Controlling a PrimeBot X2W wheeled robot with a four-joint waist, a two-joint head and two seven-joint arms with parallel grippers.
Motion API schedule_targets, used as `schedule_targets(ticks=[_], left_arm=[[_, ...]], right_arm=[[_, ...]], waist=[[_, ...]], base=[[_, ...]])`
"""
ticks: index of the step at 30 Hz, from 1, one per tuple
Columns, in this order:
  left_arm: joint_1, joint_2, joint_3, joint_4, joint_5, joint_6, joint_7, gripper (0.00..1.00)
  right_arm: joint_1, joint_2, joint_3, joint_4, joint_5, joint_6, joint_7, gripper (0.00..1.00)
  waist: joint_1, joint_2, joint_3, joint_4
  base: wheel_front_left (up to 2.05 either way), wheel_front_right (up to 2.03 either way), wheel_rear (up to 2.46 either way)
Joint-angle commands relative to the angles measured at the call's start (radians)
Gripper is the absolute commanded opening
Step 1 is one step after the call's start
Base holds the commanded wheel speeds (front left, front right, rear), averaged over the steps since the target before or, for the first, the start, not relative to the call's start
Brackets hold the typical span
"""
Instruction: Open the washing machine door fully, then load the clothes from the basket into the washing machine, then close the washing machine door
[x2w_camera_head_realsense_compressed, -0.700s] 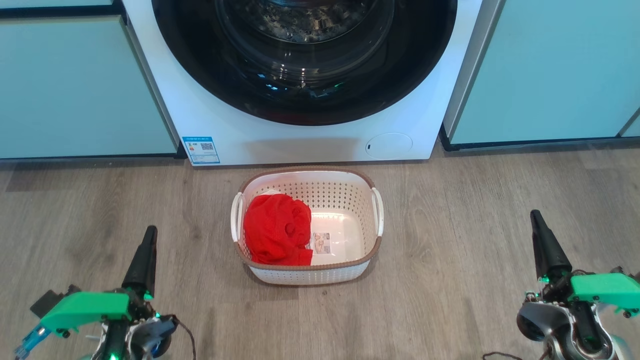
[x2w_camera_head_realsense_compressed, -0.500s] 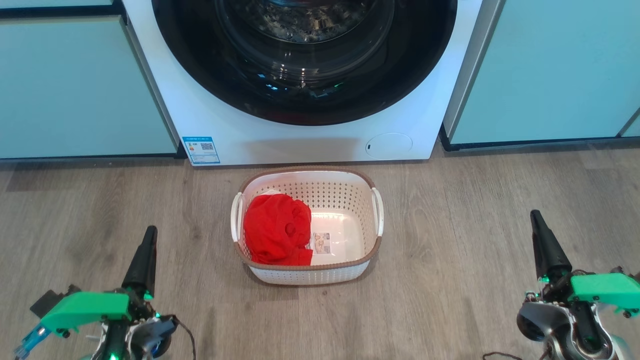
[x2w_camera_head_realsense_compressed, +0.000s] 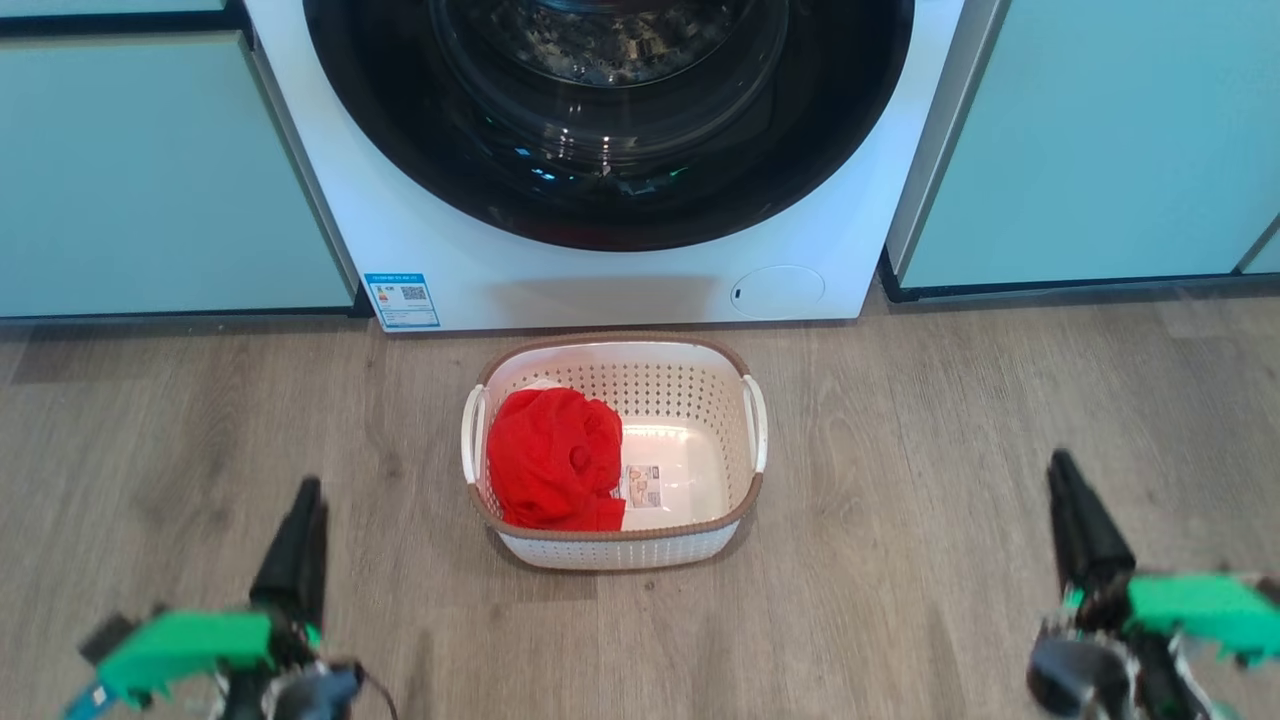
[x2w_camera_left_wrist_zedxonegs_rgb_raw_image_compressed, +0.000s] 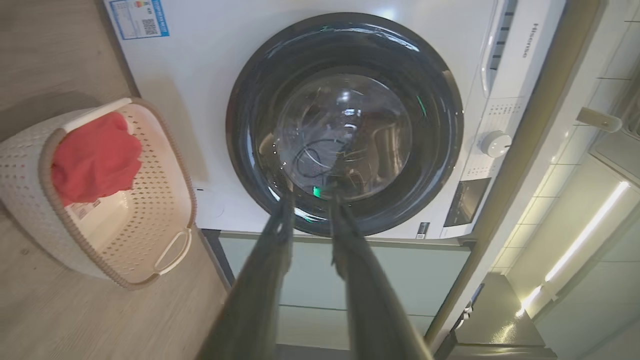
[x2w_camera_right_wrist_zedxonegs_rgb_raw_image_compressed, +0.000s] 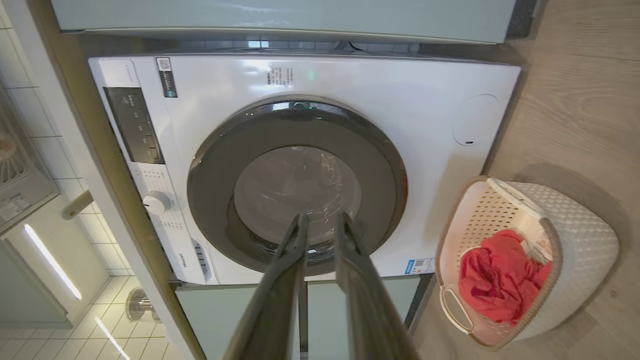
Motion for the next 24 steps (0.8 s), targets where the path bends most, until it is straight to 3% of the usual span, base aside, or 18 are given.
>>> schedule_targets(ticks=[1,15,24], left_arm=[[0.015,-0.003,-0.002,0.017,0.000,0.000,0.000,1.00],[0.030,-0.001,0.009,-0.005,0.024,-0.001,-0.038,1.00],[0.035,0.000,0.033,-0.033,0.089,-0.002,-0.065,1.00]], right_arm=[[0.014,0.003,0.001,0.017,0.000,0.000,0.000,1.00],[0.015,0.002,0.005,-0.001,-0.040,0.000,-0.038,1.00],[0.005,0.001,-0.007,-0.010,-0.130,0.000,-0.065,1.00]], waist=[[0.0000,0.0000,0.000,0.000],[0.0000,0.0000,-0.020,-0.006],[0.0000,0.0000,-0.033,-0.008]], base=[[0.00,0.00,0.00],[0.00,0.00,0.00],[0.00,0.00,0.00]])
